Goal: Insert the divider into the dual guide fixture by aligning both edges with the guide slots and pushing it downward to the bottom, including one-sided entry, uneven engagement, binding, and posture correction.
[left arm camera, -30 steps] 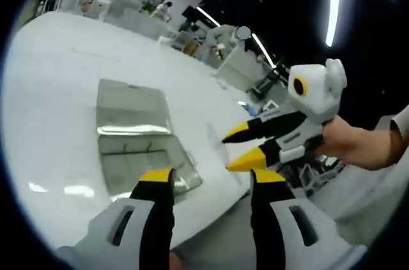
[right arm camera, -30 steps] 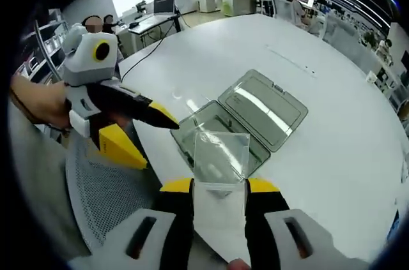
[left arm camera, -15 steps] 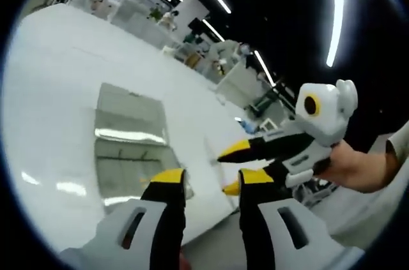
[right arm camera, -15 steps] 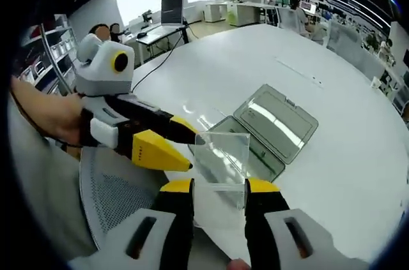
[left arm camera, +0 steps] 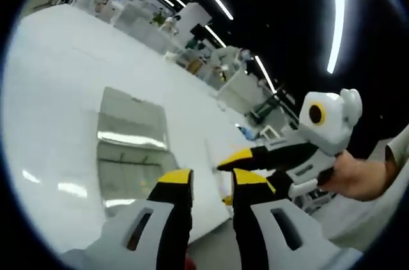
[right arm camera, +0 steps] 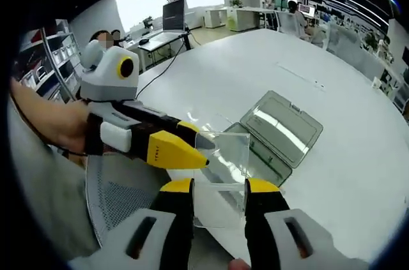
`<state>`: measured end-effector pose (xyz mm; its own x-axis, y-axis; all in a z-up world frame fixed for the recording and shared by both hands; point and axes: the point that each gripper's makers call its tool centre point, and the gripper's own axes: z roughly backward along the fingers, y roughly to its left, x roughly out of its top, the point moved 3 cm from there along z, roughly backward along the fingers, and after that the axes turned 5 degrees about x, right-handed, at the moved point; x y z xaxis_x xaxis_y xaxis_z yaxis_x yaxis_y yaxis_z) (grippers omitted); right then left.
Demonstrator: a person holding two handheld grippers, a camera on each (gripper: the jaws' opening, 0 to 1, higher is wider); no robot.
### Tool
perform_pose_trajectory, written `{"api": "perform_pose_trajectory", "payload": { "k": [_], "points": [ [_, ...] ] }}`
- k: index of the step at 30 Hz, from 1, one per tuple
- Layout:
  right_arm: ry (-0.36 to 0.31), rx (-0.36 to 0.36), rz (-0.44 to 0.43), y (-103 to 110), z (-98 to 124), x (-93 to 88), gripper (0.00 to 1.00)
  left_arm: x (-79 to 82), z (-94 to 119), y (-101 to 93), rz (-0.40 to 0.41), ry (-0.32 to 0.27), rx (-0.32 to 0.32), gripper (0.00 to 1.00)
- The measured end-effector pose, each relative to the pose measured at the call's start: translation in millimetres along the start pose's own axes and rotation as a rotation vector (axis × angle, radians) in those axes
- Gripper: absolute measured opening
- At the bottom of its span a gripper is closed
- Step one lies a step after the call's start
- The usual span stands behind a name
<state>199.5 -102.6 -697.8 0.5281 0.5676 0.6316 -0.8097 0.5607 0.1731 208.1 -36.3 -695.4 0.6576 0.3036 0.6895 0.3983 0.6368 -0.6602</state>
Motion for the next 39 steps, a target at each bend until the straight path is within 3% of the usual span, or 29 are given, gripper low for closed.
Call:
{"api": "perform_pose_trajectory", "payload": {
  "k": [16, 39],
  "points": [
    [-0.029, -0.005, -0.009, 8, -5, 8.8, 0.26, 6.5, 3, 6.5, 0.021, -0.035, 0.038, 0.1],
    [-0.048, -0.024, -0.028, 8, -6, 11.4, 0.26, 6.0, 1, 3.1, 0.027, -0.037, 0.037, 0.0]
  ]
}}
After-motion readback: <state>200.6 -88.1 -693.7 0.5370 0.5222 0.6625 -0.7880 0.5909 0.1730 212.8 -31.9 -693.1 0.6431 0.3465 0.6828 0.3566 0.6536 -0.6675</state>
